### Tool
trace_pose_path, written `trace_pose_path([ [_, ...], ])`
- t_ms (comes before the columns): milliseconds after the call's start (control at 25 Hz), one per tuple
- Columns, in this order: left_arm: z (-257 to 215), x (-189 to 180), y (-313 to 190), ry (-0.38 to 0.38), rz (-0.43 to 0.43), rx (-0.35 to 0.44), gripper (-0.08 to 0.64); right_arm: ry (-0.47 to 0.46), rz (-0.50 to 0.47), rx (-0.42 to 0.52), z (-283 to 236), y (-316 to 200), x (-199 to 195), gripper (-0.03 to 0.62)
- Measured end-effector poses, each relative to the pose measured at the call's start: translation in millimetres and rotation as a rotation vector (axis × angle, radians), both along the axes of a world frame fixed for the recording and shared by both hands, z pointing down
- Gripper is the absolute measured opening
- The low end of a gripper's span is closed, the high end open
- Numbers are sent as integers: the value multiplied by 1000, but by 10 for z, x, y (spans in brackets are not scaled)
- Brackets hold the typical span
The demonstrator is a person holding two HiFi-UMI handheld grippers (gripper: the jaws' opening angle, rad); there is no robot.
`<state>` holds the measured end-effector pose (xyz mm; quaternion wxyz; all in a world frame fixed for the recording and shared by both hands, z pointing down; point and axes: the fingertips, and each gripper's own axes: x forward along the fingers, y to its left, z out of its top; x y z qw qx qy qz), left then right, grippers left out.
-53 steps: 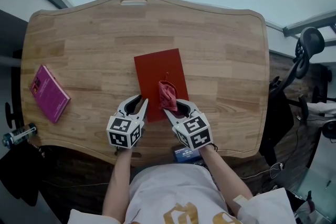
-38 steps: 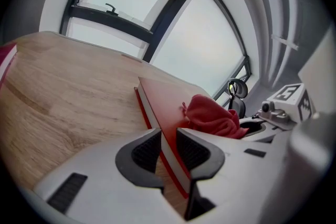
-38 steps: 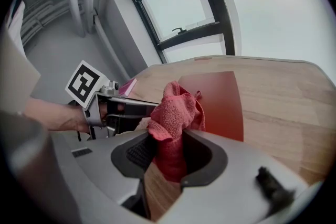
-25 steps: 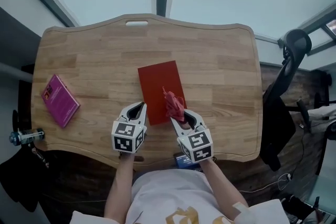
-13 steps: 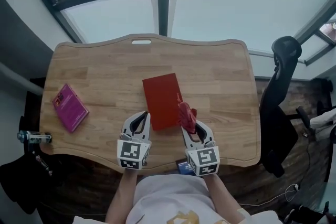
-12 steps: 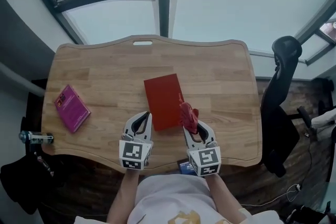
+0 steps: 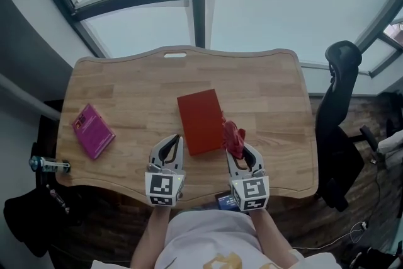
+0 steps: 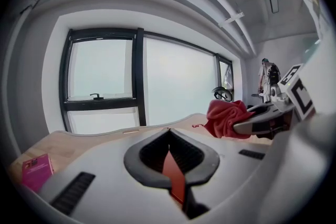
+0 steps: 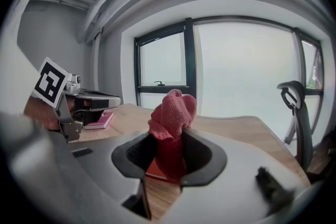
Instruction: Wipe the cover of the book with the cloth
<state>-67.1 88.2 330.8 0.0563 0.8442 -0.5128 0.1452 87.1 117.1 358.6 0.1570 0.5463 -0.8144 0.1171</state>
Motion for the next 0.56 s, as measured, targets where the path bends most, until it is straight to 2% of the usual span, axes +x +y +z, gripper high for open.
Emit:
trace_pose_path([
  [560, 4, -9, 45, 1, -14, -7, 12, 8, -17, 3, 6, 62, 15, 143],
])
